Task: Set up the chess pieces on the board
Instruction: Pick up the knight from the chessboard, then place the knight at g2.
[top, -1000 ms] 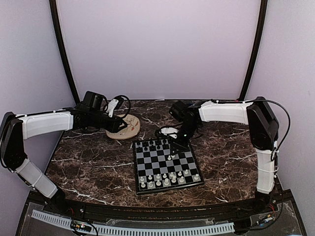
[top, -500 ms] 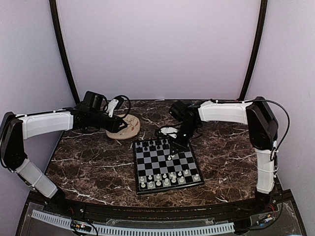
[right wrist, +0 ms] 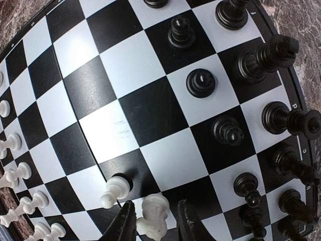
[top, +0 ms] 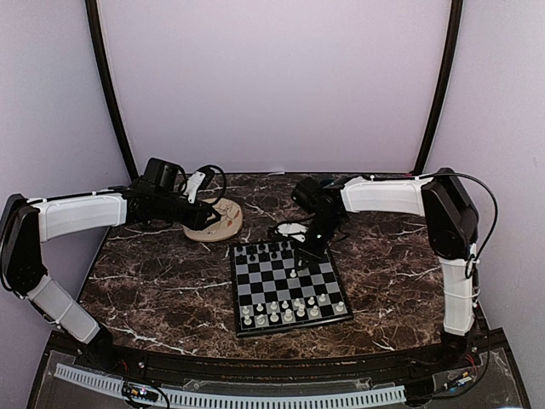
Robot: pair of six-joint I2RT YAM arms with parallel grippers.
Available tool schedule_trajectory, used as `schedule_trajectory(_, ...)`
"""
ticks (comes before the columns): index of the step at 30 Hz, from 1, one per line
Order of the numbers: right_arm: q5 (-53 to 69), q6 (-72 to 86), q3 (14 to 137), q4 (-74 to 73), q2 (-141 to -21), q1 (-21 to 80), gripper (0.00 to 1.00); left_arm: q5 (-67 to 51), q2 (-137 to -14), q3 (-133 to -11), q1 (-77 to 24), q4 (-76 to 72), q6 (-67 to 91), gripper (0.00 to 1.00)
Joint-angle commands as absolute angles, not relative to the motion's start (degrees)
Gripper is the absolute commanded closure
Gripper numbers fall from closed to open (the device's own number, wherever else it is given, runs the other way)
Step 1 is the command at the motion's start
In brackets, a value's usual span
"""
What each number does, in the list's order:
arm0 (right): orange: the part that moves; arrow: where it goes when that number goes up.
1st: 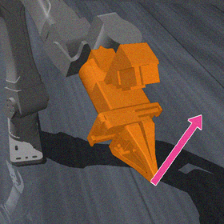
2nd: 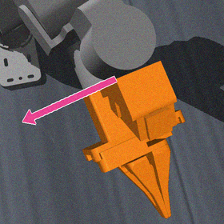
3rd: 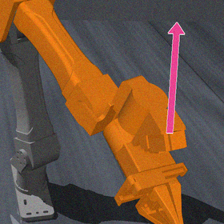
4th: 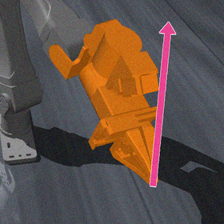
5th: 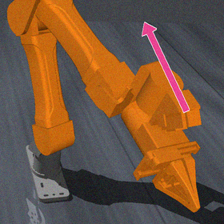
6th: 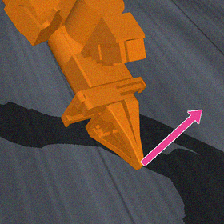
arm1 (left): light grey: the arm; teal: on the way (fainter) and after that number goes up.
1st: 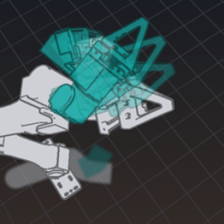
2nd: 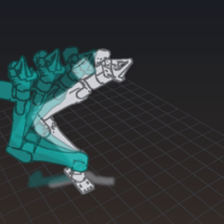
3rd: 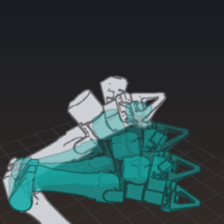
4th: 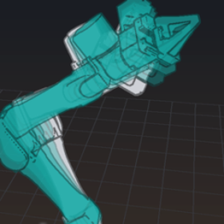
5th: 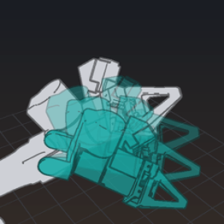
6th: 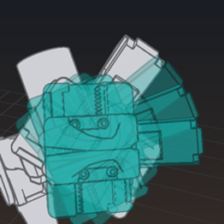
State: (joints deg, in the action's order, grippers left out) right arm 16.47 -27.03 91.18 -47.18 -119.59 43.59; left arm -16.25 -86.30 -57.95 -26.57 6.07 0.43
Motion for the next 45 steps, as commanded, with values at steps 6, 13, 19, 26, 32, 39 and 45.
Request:
schedule_trajectory(6, 15.5, -26.6, 91.4, -47.3, -118.3, 43.9, 0.81, -17.2, -85.2, -59.5, -26.6, 6.6, 0.0, 0.64)
schedule_trajectory(13, 14.0, -26.9, 87.4, -46.5, -113.3, 43.7, 0.84, -17.4, -85.2, -59.5, -26.7, 6.6, 0.0, 0.64)
schedule_trajectory(19, 12.9, -27.3, 83.2, -45.9, -108.9, 42.8, 0.85, -17.4, -85.3, -59.5, -26.7, 6.7, 0.0, 0.64)
schedule_trajectory(26, 12.6, -28.4, 78.3, -47.4, -102.2, 42.2, 0.85, -17.1, -85.4, -59.5, -26.7, 6.6, 0.0, 0.64)
schedule_trajectory(32, 16.4, -29.8, 76.1, -50.7, -97.0, 42.3, 0.85, -16.1, -86.3, -59.7, -26.7, 6.8, -0.5, 0.64)
schedule_trajectory(39, 16.5, -32.3, 70.9, -51.8, -91.8, 44.6, 0.85, -14.0, -87.3, -60.0, -26.7, 7.2, -1.6, 0.64)
schedule_trajectory(45, 14.5, -33.7, 67.5, -51.0, -88.8, 50.5, 0.85, -14.3, -88.3, -60.1, -26.7, 7.1, -1.8, 0.64)
